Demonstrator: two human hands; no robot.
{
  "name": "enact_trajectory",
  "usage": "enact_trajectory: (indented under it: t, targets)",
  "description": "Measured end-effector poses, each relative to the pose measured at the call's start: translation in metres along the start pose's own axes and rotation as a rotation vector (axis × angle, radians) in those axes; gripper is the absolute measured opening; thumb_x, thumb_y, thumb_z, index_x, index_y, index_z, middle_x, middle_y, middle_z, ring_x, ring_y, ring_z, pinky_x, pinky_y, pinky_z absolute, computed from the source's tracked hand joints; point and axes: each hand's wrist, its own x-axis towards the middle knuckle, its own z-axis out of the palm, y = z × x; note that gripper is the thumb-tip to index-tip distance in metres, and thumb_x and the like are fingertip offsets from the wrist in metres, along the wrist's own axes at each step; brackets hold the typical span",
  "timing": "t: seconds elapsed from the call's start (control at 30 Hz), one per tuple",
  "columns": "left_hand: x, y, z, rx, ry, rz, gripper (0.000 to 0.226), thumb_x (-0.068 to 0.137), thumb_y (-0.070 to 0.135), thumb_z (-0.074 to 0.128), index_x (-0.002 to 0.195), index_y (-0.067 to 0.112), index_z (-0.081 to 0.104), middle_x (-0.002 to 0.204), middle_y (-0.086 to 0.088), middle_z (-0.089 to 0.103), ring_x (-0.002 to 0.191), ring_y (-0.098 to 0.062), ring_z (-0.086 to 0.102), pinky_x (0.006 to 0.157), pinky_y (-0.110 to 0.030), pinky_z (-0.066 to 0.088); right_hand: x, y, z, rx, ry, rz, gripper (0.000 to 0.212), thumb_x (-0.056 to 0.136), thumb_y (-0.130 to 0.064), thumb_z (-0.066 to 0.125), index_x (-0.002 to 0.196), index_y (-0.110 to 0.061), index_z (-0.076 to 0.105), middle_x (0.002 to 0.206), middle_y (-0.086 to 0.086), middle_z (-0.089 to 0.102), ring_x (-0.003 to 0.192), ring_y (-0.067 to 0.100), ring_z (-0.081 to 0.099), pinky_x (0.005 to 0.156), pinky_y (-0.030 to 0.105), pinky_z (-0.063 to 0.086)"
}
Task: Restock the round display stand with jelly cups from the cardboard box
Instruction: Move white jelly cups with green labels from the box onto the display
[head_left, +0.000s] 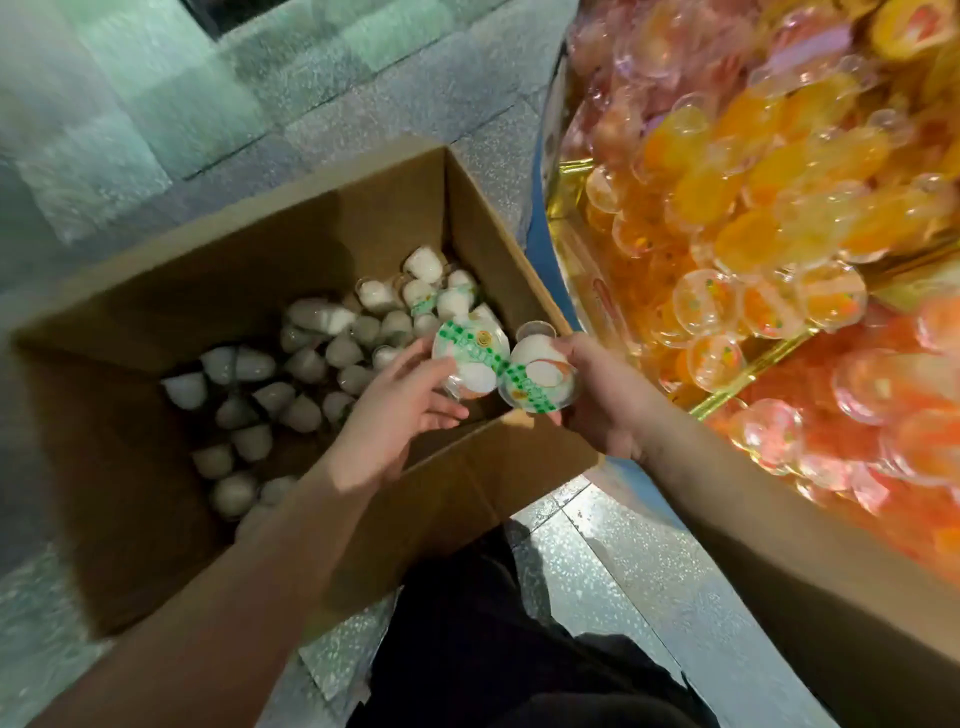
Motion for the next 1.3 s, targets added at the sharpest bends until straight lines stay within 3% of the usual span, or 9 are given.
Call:
enact_trajectory:
  t: [0.07, 0.17, 0.33, 0.53, 0.63, 0.77, 0.87, 1.03, 1.3]
  targets:
    - [-0.021, -0.003, 0.041, 0.067, -0.085, 0.061, 0.036, 0.097, 0.017, 0.055, 0.132, 0.021, 0.05, 0.101, -0.016, 0.071, 0.069, -0.025, 0.064, 0.062, -0.03, 0.053, -0.045, 0.004, -0.036, 0.072, -0.005, -0.051, 0.045, 0.087, -0.04, 0.056, 0.125, -0.017, 0.063, 0.111, 0.013, 0.07, 0.093, 0.028, 0.069, 0.076, 0.035, 0.057]
    - [-0.045, -0.01, 0.097, 0.198, -0.198, 0.06, 0.02, 0.1, 0.016, 0.049, 0.117, 0.026, 0.051, 0.097, -0.013, 0.067, 0.063, -0.021, 0.065, 0.063, -0.033, 0.051, -0.106, 0.017, -0.084, 0.132, 0.026, -0.084, 0.051, 0.093, -0.042, 0.052, 0.13, -0.008, 0.06, 0.101, 0.014, 0.068, 0.078, 0.024, 0.064, 0.051, 0.025, 0.048]
    - [-0.109, -0.054, 0.206, 0.247, -0.363, 0.05, 0.023, 0.099, 0.015, 0.05, 0.122, 0.016, 0.053, 0.084, -0.013, 0.072, 0.058, -0.023, 0.066, 0.05, -0.026, 0.051, -0.22, 0.063, -0.178, 0.24, 0.154, -0.201, 0.045, 0.1, -0.043, 0.047, 0.123, -0.009, 0.064, 0.098, 0.012, 0.069, 0.06, 0.015, 0.064, 0.042, 0.022, 0.044]
    - [-0.208, -0.114, 0.342, 0.271, -0.66, 0.121, 0.019, 0.097, 0.015, 0.05, 0.111, 0.02, 0.061, 0.1, -0.007, 0.073, 0.068, -0.024, 0.064, 0.056, -0.029, 0.048, -0.358, 0.129, -0.287, 0.405, 0.259, -0.389, 0.044, 0.088, -0.064, 0.045, 0.108, -0.03, 0.065, 0.101, 0.001, 0.071, 0.076, 0.012, 0.063, 0.059, 0.027, 0.037]
    - [-0.248, -0.14, 0.402, 0.329, -0.756, 0.127, 0.019, 0.097, 0.011, 0.048, 0.105, 0.02, 0.062, 0.093, -0.006, 0.073, 0.068, -0.023, 0.064, 0.053, -0.029, 0.051, -0.417, 0.162, -0.331, 0.471, 0.349, -0.479, 0.037, 0.074, -0.046, 0.066, 0.105, -0.028, 0.067, 0.108, 0.002, 0.067, 0.084, 0.016, 0.06, 0.065, 0.028, 0.039]
    - [-0.294, -0.164, 0.471, 0.402, -0.878, 0.114, 0.019, 0.098, 0.01, 0.047, 0.102, 0.02, 0.063, 0.084, -0.005, 0.073, 0.061, -0.026, 0.062, 0.048, -0.025, 0.051, -0.48, 0.196, -0.374, 0.54, 0.466, -0.569, 0.018, 0.089, -0.019, 0.06, 0.107, -0.021, 0.065, 0.095, 0.0, 0.072, 0.075, 0.01, 0.063, 0.062, 0.021, 0.044]
    - [-0.316, -0.18, 0.515, 0.461, -0.959, 0.105, 0.018, 0.099, 0.011, 0.047, 0.106, 0.017, 0.062, 0.075, -0.003, 0.073, 0.06, -0.027, 0.061, 0.05, -0.024, 0.052, -0.516, 0.211, -0.401, 0.58, 0.563, -0.609, 0.012, 0.097, -0.015, 0.053, 0.1, -0.016, 0.065, 0.079, -0.002, 0.072, 0.057, 0.005, 0.063, 0.049, 0.016, 0.046]
    - [-0.33, -0.206, 0.584, 0.525, -1.071, 0.086, 0.019, 0.098, 0.012, 0.051, 0.096, 0.028, 0.061, 0.065, 0.005, 0.071, 0.06, -0.026, 0.062, 0.063, -0.033, 0.05, -0.54, 0.228, -0.461, 0.61, 0.73, -0.606, 0.009, 0.095, -0.018, 0.06, 0.102, -0.016, 0.063, 0.083, 0.0, 0.071, 0.064, 0.009, 0.06, 0.056, 0.02, 0.042]
    - [-0.297, -0.245, 0.706, 0.588, -1.039, 0.004, 0.047, 0.097, 0.021, 0.056, 0.143, 0.016, 0.045, 0.108, -0.009, 0.063, 0.059, -0.023, 0.064, 0.051, -0.026, 0.053, -0.548, 0.203, -0.587, 0.59, 0.804, -0.512, 0.017, 0.094, -0.019, 0.063, 0.109, -0.013, 0.064, 0.083, 0.001, 0.071, 0.06, 0.007, 0.06, 0.053, 0.019, 0.043]
